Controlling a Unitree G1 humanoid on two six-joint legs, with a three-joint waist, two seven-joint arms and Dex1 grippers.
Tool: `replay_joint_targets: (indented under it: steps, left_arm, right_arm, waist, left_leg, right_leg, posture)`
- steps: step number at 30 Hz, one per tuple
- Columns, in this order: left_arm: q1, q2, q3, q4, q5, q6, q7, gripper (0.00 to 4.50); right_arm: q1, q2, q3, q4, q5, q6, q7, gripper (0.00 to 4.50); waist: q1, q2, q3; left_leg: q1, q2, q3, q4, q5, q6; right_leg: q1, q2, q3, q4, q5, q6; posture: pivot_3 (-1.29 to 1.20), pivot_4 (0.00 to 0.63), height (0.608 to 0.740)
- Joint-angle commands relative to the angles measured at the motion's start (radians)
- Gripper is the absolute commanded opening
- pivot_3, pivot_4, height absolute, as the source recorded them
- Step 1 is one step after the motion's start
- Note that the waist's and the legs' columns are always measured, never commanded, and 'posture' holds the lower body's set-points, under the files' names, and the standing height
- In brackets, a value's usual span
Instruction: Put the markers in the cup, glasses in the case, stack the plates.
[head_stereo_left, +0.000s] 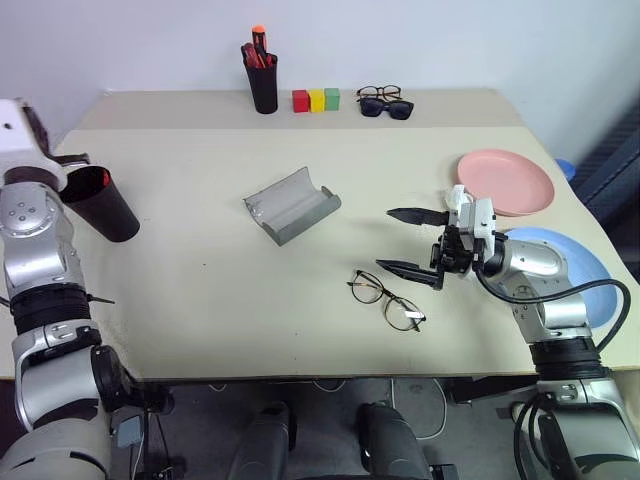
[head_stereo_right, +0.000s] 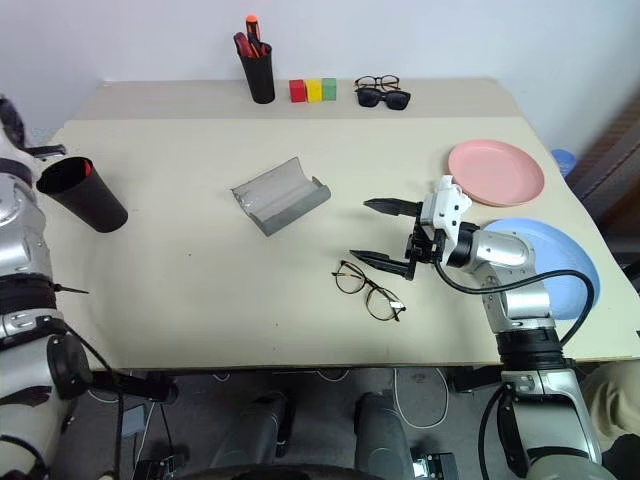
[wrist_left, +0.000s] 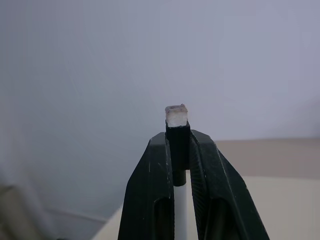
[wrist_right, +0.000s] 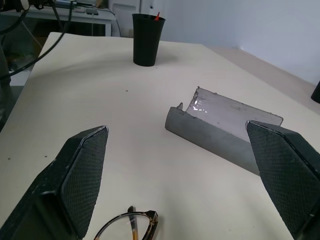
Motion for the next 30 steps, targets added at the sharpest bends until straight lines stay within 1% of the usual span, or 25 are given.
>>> replay_joint_targets:
  steps: [1,5,8,12,16,20,30]
  left_arm:
    - [0.031,0.008,0.037,-0.045,-0.029,-0.019,0.029,0.06]
    - [0.063,-0.015,0.026,-0.063,-0.051,-0.017,0.028,0.06]
    - [0.048,-0.042,0.017,-0.079,-0.066,-0.016,0.038,0.06]
    - [-0.028,-0.012,0.021,-0.057,-0.086,0.006,0.036,0.06]
    - [-0.05,0.011,0.006,-0.034,-0.094,0.009,-0.004,0.06]
    - [-0.059,0.012,-0.004,-0.034,-0.102,0.021,-0.018,0.06]
    - [0.034,-0.069,-0.024,-0.152,-0.122,0.105,-0.013,0.06]
  right_arm:
    - [-0.017,-0.001,-0.016,-0.006,0.006,-0.017,0.003,4.5]
    - [-0.016,0.003,-0.014,-0.002,0.004,-0.018,0.003,4.5]
    - [-0.016,0.006,-0.014,0.0,0.003,-0.017,0.001,4.5]
    - [-0.011,0.004,-0.016,-0.016,0.007,-0.01,-0.003,4.5]
    - [-0.005,0.003,-0.018,-0.024,0.007,-0.008,-0.008,4.5]
    - [-0.003,0.001,-0.021,-0.028,0.009,-0.007,-0.013,4.5]
    - [0.017,-0.006,-0.027,-0.046,0.012,-0.002,-0.023,4.5]
  waist:
    - [-0.001,0.0,0.0]
    - [0.0,0.0,0.0]
    - [0.002,-0.001,0.0]
    - [0.0,-0.001,0.0]
    - [-0.007,-0.001,0.0]
    - [-0.004,-0.001,0.0]
    - [-0.002,-0.001,0.0]
  left_leg:
    - [0.0,0.0,0.0,0.0,0.0,0.0]
    - [0.0,0.0,0.0,0.0,0.0,0.0]
    - [0.0,0.0,0.0,0.0,0.0,0.0]
    - [0.0,0.0,0.0,0.0,0.0,0.0]
    - [0.0,0.0,0.001,0.0,0.0,0.0]
    - [0.0,0.0,0.0,0.0,0.0,0.0]
    - [0.0,0.0,0.0,0.0,0.0,0.0]
  right_leg:
    - [0.0,0.0,0.0,0.0,0.0,0.0]
    - [0.0,0.0,0.0,0.0,0.0,0.0]
    - [0.001,0.0,0.0,0.0,0.0,0.0]
    - [0.0,0.0,0.0,0.0,0.0,0.0]
    - [0.0,0.0,0.0,0.0,0.0,0.0]
    - [0.0,0.0,0.0,0.0,0.0,0.0]
    - [0.001,0.0,0.0,0.0,0.0,0.0]
  posture:
    - [0.0,0.15,0.74]
    - [0.0,0.15,0.74]
    - [0.0,0.15,0.74]
    - [0.0,0.15,0.74]
    - [0.0,0.15,0.74]
    - [0.0,0.15,0.74]
    - [0.0,0.15,0.74]
